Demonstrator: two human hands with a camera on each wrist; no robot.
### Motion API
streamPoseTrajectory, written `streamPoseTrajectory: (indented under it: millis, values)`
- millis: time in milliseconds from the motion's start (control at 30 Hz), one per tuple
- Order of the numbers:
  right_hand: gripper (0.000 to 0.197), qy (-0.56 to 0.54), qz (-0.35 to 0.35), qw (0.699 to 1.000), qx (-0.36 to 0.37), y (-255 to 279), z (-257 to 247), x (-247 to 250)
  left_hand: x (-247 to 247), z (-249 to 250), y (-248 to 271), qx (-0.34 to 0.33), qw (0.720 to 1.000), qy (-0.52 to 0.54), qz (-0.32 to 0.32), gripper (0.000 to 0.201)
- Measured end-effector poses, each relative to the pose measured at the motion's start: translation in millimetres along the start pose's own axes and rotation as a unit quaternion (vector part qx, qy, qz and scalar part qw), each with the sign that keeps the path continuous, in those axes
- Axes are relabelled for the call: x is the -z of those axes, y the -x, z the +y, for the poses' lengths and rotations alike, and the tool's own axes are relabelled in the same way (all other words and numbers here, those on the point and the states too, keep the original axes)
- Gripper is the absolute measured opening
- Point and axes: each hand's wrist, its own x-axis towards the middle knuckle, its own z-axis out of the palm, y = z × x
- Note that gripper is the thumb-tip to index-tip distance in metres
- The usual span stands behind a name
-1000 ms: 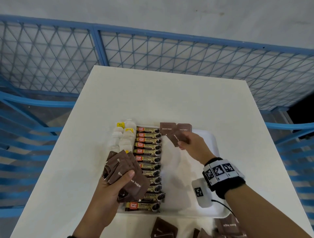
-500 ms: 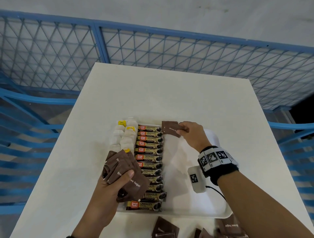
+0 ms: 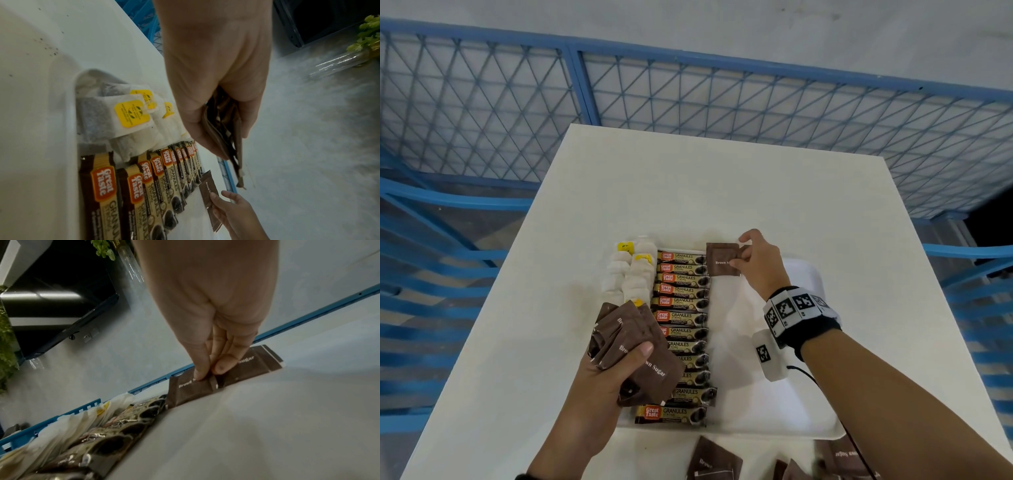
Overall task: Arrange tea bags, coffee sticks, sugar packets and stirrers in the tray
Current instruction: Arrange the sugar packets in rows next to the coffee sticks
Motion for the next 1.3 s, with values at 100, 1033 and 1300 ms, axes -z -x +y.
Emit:
streamPoseTrajectory:
  millis: [100, 1033, 1300]
  values:
    - [0.039, -0.002, 0.015, 1.0, 0.004, 0.5, 2.3, -3.4, -0.8, 0.1, -0.2, -0.001, 1.0, -0.004, 0.0, 0.075]
    - [0.022, -0.25, -0.262, 0.931, 0.047, 130.7, -50.9, -5.9, -28.0, 9.9, -6.6, -0.019, 0.998, -0.034, 0.042, 0.037]
    - [0.014, -0.309, -0.246, 0.919, -0.013, 125.1, -49.6, 0.1, -26.7, 5.8, -6.2, -0.026, 0.998, -0.057, 0.03, 0.035]
